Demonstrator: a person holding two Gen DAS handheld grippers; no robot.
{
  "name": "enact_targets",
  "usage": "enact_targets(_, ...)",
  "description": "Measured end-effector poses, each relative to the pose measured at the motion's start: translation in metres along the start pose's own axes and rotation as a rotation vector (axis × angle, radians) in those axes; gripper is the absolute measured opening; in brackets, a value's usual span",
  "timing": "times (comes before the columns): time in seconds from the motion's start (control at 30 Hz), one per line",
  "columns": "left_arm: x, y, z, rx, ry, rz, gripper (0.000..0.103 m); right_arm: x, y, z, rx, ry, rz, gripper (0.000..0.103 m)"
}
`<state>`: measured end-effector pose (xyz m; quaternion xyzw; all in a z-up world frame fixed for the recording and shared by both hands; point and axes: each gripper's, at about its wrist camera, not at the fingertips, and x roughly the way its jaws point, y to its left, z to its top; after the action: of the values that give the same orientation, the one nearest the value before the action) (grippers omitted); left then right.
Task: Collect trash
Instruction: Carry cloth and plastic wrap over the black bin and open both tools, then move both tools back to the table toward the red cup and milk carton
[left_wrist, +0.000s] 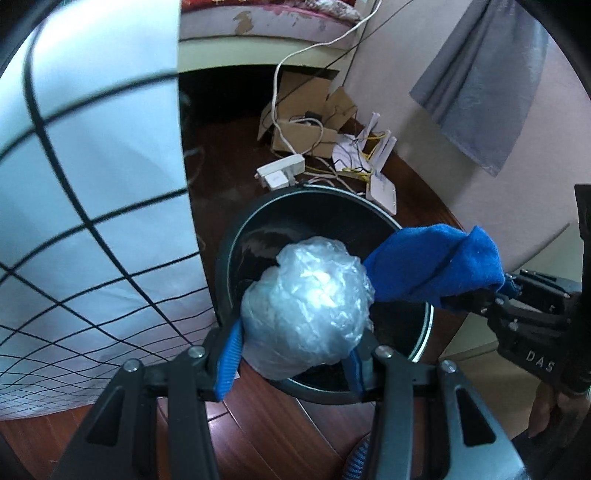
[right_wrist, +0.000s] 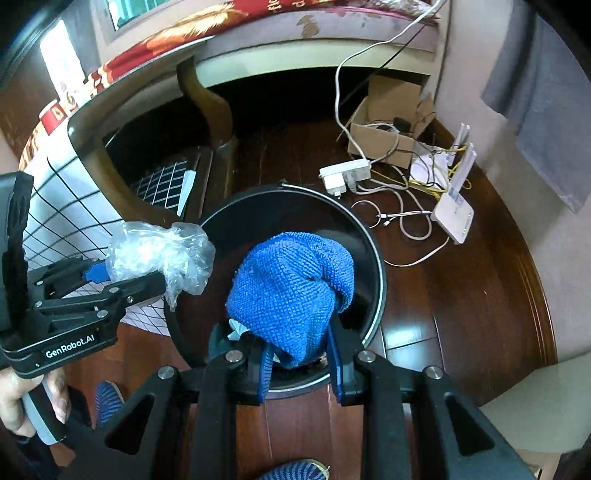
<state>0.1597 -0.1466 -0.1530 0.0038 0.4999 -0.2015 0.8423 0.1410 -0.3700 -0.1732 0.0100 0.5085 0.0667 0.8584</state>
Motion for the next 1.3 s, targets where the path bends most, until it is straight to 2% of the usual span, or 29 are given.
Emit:
enact_targets(0.07, 0.008, 0.002, 0.001, -0.011, 0.022, -0.016, 0.053, 0.012, 0.002, 0.002, -0.025, 0.032, 0.014, 0.031)
enact_targets(0.1, 0.013, 0.003, 0.0, -0.016, 0.038, -0.012, 0.063, 0.021, 0.003, 0.001, -0.053, 0.06, -0.015, 0.052)
enact_targets(0.13, 0.018, 0.005, 0.0, -0.023, 0.056, 0.008, 0.079, 0.028, 0.003, 0.0, -0.068, 0.084, -0.075, 0.069)
enact_targets(0.17, 0.022, 0.009, -0.002, -0.041, 0.067, 0.04, 0.087, 0.033, -0.001, -0.001, -0.067, 0.087, -0.12, 0.084)
enact_targets(0.2, 0.023, 0.012, -0.005, -0.057, 0.07, 0.05, 0.099, 0.035, -0.006, -0.003, -0.053, 0.085, -0.131, 0.086)
enact_targets(0.23, 0.024, 0.016, -0.008, -0.072, 0.074, 0.062, 0.103, 0.038, -0.013, -0.005, -0.027, 0.105, -0.143, 0.09)
enact_targets(0.27, 0.024, 0.019, -0.01, -0.082, 0.077, 0.077, 0.103, 0.038, -0.017, -0.006, -0.019, 0.114, -0.158, 0.101)
enact_targets(0.53, 0.021, 0.02, -0.025, -0.052, 0.078, 0.122, 0.103, 0.032, -0.026, -0.008, 0.007, 0.101, -0.194, 0.103)
enact_targets(0.93, 0.008, 0.018, -0.02, -0.023, 0.057, 0.136, 0.103, 0.018, -0.013, -0.009, 0.013, 0.077, -0.182, 0.103)
enact_targets(1.3, -0.015, 0.021, -0.029, -0.02, 0.03, 0.157, 0.103, -0.003, -0.003, -0.009, 0.009, 0.036, -0.172, 0.103)
